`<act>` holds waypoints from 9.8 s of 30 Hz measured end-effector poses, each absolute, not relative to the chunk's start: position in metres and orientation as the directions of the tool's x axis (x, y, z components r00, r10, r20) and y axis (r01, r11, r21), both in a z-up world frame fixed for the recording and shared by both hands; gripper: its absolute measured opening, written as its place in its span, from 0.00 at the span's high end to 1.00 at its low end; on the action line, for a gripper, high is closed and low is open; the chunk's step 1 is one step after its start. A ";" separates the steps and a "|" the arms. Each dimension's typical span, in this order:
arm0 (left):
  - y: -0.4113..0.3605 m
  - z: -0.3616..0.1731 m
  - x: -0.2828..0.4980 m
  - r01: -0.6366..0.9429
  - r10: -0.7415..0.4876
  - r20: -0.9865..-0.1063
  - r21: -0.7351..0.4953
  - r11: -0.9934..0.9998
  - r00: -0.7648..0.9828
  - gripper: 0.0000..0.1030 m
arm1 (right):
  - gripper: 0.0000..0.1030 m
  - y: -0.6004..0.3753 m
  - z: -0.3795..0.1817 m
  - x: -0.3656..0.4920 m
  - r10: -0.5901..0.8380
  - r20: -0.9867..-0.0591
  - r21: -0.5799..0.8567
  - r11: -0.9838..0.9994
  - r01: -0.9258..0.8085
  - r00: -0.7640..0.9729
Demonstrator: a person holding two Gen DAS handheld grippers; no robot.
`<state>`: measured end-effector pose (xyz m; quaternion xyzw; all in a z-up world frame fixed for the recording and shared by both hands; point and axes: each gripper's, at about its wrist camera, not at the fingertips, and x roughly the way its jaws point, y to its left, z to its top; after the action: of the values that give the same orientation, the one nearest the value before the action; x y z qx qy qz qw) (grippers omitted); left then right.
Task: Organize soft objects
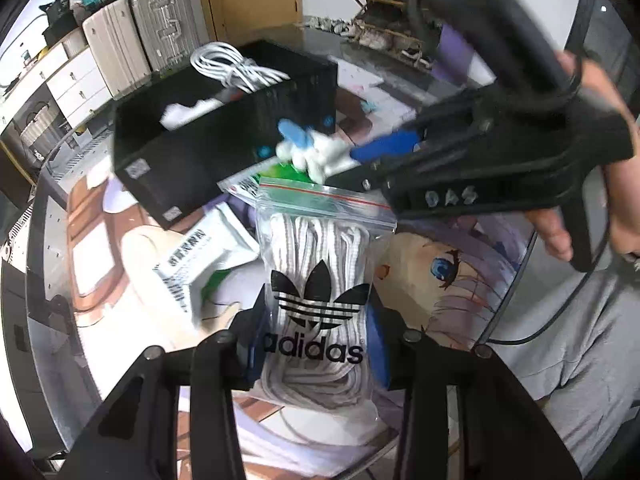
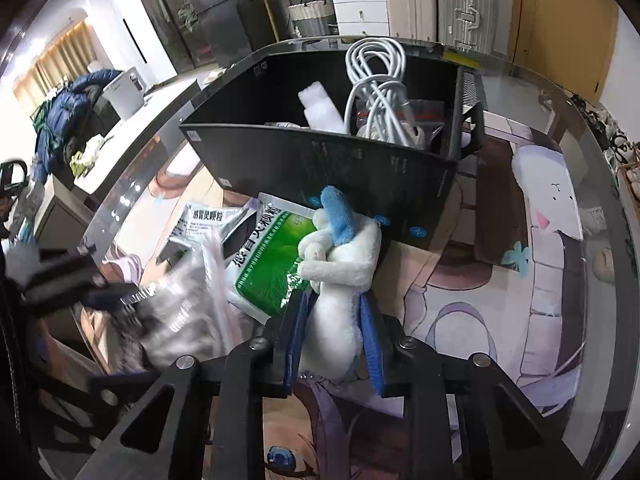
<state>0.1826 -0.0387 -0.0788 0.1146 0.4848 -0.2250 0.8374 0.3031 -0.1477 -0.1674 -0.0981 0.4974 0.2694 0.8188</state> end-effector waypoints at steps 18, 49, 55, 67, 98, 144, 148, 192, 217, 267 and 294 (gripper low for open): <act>0.000 -0.067 0.197 0.295 -0.195 -0.841 -0.045 0.955 0.504 0.61 | 0.65 -0.137 -0.171 0.287 0.280 -0.889 0.010 0.804 -0.595 0.363; 0.002 -0.035 0.195 0.284 -0.211 -0.772 -0.041 0.958 0.600 0.61 | 0.77 -0.155 -0.111 0.261 0.391 -0.806 0.053 0.796 -0.603 0.445; 0.001 -0.020 0.195 0.290 -0.219 -0.743 -0.034 0.957 0.633 0.61 | 0.77 -0.158 -0.088 0.259 0.424 -0.765 0.063 0.798 -0.600 0.484; -0.003 0.010 0.199 0.243 -0.191 -0.638 -0.006 0.970 0.746 0.61 | 0.77 -0.153 -0.045 0.254 0.455 -0.650 0.029 0.816 -0.578 0.609; 0.004 -0.043 0.309 0.105 -0.157 -0.637 -0.118 0.987 0.754 0.60 | 0.77 -0.129 -0.073 0.368 0.387 -0.587 0.010 0.882 -0.471 0.711; 0.001 -0.037 0.280 0.149 -0.184 -0.687 -0.111 0.983 0.703 0.25 | 0.51 -0.162 -0.100 0.344 0.459 -0.716 0.183 0.850 -0.494 0.526; 0.011 -0.026 0.263 0.191 -0.227 -0.670 -0.129 0.973 0.707 0.25 | 0.41 -0.165 -0.091 0.327 0.472 -0.706 0.186 0.843 -0.505 0.527; 0.010 -0.097 0.212 0.505 -0.349 -0.818 -0.085 0.859 0.457 0.25 | 0.38 -0.136 -0.168 0.312 0.415 -0.845 0.228 0.850 -0.475 0.337; 0.002 -0.101 0.190 0.510 -0.288 -0.871 -0.050 0.859 0.399 0.25 | 0.58 -0.141 -0.163 0.298 0.319 -0.888 0.074 0.809 -0.583 0.331; 0.008 -0.090 0.220 0.279 -0.173 -0.847 -0.030 0.960 0.502 0.27 | 0.63 -0.128 -0.167 0.273 0.292 -0.884 0.005 0.786 -0.618 0.365; -0.006 -0.065 0.206 0.361 -0.207 -0.815 0.003 0.932 0.541 0.70 | 0.63 -0.132 -0.137 0.259 0.378 -0.841 0.048 0.764 -0.643 0.387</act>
<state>0.2061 -0.0060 -0.0650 0.0856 0.4506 -0.1627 0.8736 0.2594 -0.1324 -0.1368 -0.1447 0.4576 0.3113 0.8202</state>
